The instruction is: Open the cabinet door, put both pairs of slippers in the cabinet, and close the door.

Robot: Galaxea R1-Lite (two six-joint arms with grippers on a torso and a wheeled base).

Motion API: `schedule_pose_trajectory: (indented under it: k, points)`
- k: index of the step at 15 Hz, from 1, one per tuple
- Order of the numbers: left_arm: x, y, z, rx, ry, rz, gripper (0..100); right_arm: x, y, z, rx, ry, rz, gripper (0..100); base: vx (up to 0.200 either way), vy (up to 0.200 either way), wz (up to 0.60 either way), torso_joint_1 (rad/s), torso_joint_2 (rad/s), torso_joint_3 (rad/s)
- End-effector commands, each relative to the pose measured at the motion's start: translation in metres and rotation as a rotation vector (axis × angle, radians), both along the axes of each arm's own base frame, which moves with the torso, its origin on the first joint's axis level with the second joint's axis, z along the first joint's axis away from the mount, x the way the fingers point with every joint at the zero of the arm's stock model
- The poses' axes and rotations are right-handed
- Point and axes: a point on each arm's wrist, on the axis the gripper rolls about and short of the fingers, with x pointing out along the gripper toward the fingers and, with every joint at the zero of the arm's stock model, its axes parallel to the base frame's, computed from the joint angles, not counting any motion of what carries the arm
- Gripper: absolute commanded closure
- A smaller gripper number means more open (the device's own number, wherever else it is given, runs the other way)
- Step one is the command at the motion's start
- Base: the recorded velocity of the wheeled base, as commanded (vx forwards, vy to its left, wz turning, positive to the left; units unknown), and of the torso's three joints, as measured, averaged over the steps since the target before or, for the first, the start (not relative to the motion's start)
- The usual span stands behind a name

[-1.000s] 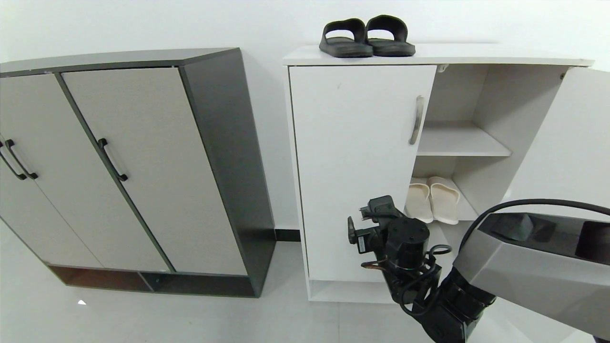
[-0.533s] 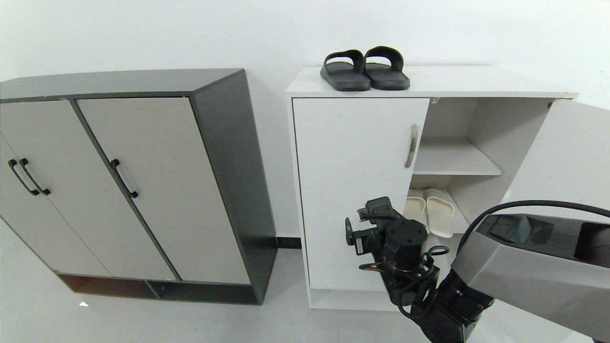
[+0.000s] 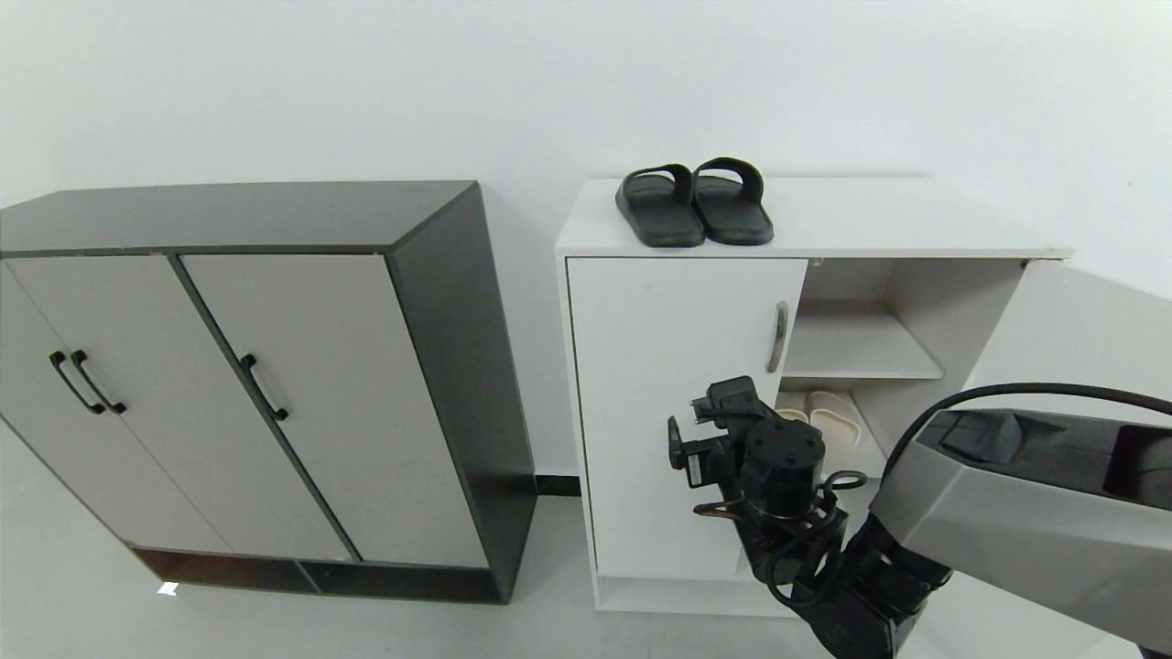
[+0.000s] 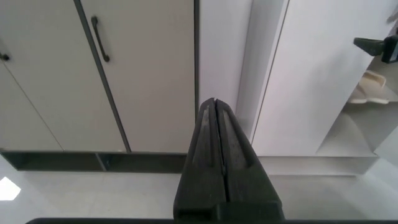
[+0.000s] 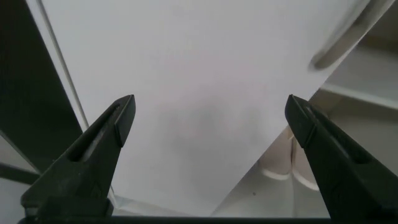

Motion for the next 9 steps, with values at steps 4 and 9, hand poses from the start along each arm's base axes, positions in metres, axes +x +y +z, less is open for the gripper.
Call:
schedule_pose_trajectory:
  k: [4, 9]
  points:
    - [0.0, 0.0, 0.0, 0.0, 0.0, 0.001, 100, 0.0008, -0.0008, -0.0009, 0.002, 0.002, -0.001, 0, 0.0, 0.0, 0.0, 0.181, -0.5, -0.312]
    - [0.0, 0.0, 0.0, 0.0, 0.0, 0.002, 100, 0.0016, -0.0017, -0.0009, 0.0, 0.001, -0.004, 0, 0.0, 0.0, 0.0, 0.212, -0.52, -0.31]
